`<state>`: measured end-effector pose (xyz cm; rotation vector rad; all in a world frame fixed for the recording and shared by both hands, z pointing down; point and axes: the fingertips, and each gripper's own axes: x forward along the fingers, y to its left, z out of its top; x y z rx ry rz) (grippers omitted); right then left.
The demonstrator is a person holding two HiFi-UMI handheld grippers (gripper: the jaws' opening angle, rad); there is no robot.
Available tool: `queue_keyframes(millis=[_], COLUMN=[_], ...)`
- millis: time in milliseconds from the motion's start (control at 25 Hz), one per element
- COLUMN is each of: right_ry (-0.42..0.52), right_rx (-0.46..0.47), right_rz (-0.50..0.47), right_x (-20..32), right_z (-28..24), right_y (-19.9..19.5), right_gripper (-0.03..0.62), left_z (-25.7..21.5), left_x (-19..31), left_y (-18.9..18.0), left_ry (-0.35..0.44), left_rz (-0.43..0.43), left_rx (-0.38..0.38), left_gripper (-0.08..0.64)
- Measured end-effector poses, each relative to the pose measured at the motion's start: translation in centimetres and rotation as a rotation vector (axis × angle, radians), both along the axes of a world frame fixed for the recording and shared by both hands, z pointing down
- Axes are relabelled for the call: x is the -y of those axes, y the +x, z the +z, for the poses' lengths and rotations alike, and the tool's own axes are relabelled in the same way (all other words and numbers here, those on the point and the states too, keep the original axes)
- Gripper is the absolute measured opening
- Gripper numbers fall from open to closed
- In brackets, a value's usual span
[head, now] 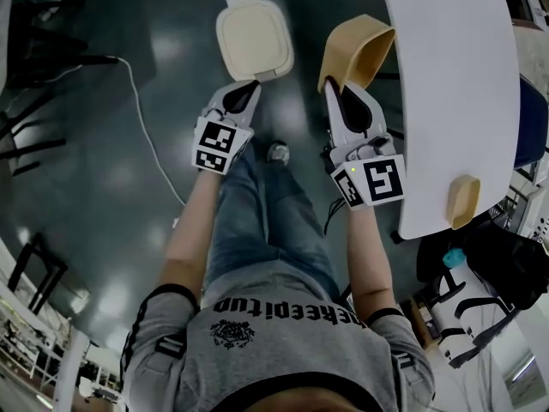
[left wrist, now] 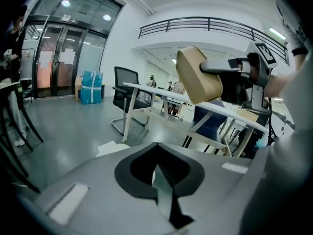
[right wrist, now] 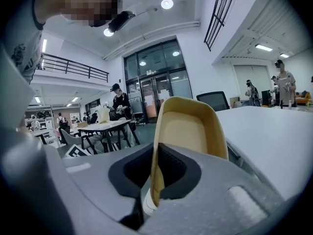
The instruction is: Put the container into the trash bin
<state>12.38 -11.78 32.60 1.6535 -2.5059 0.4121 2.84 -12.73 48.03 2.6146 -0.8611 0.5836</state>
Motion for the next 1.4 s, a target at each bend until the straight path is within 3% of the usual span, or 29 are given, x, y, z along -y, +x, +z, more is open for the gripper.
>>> queue_keyframes(millis=[240, 760, 1400], right_ry=[-0.020, -0.050, -0.085], right_rx=[0.017, 0.029, 0.006], right_rz=[-0.021, -0.054, -0.083], right_x=[-0.7, -2.0, -2.6], right_z=[2.5, 7.9, 12.6], right_y=[0.4, 0.9, 2.0], right_gripper=[0.009, 0.009, 0.009], left_z=[5.0, 14.4, 22.8], left_x=[-0.6, 0.6, 2.4], left_y=[0.6, 1.3, 2.2], left_ry=[-0.056, -0.098, -0.186], left_rz=[-0.033, -0.150, -0.234], left_rx=[0.049, 0.145, 0.254], left_gripper=[-0.002, 0.002, 0.011])
